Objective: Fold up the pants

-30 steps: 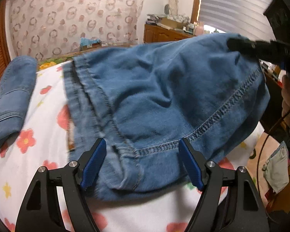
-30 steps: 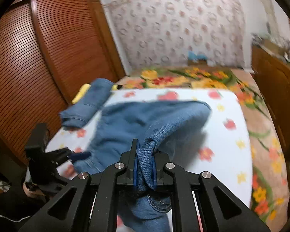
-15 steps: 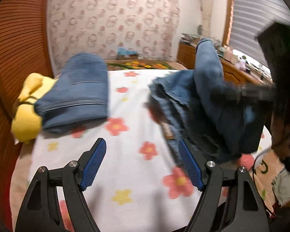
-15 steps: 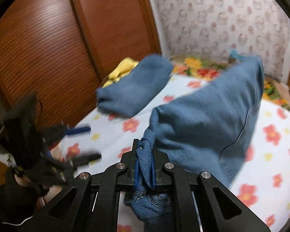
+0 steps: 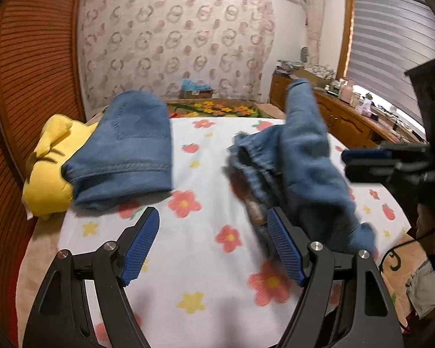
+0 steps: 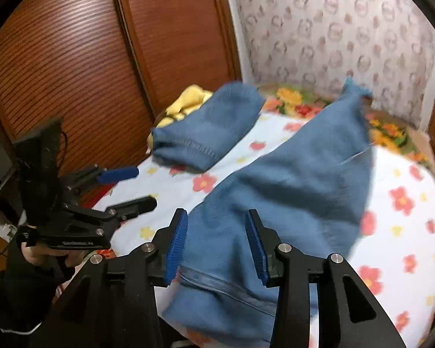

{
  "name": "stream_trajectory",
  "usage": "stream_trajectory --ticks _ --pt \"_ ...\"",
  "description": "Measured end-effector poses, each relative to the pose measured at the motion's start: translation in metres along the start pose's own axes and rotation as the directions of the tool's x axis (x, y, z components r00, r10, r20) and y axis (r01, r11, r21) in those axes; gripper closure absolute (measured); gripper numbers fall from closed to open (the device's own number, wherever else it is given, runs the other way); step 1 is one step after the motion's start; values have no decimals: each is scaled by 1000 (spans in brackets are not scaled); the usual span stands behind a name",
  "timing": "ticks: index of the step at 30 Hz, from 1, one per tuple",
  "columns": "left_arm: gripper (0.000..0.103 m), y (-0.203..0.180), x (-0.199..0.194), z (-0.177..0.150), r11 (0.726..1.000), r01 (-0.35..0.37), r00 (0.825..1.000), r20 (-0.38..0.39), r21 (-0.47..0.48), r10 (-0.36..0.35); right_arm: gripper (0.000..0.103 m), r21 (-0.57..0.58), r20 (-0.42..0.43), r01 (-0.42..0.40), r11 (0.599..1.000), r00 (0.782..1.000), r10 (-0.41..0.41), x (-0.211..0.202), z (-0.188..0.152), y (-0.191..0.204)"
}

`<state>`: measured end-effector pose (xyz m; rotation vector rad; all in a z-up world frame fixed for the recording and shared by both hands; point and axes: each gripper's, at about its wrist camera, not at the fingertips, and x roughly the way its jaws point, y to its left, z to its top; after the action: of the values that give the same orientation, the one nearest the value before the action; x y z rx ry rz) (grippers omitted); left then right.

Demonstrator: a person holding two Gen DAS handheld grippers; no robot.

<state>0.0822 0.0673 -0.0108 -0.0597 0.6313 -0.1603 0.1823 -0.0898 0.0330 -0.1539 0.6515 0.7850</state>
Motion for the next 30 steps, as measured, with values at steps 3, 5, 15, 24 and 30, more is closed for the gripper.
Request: stream_trajectory --ticks 3,5,15,24,30 --pt "25 -16 1 8 999 31 999 12 23 -31 60 1 38 86 996 996 -86 -24 -4 -14" --pt "25 -28 5 15 997 63 998 18 33 -64 60 5 45 150 989 988 -150 -28 -7 -27" --pt "25 -62 45 9 990 96 991 -97 101 -87 60 44 22 228 973 973 -229 26 17 -78" --pt "25 -43 60 -27 993 90 979 -191 72 -75 60 12 -28 199 980 980 -198 92 47 -107" --pt "25 -42 55 -32 993 102 977 -193 54 -90 60 -7 -115 190 982 975 -190 134 66 -113"
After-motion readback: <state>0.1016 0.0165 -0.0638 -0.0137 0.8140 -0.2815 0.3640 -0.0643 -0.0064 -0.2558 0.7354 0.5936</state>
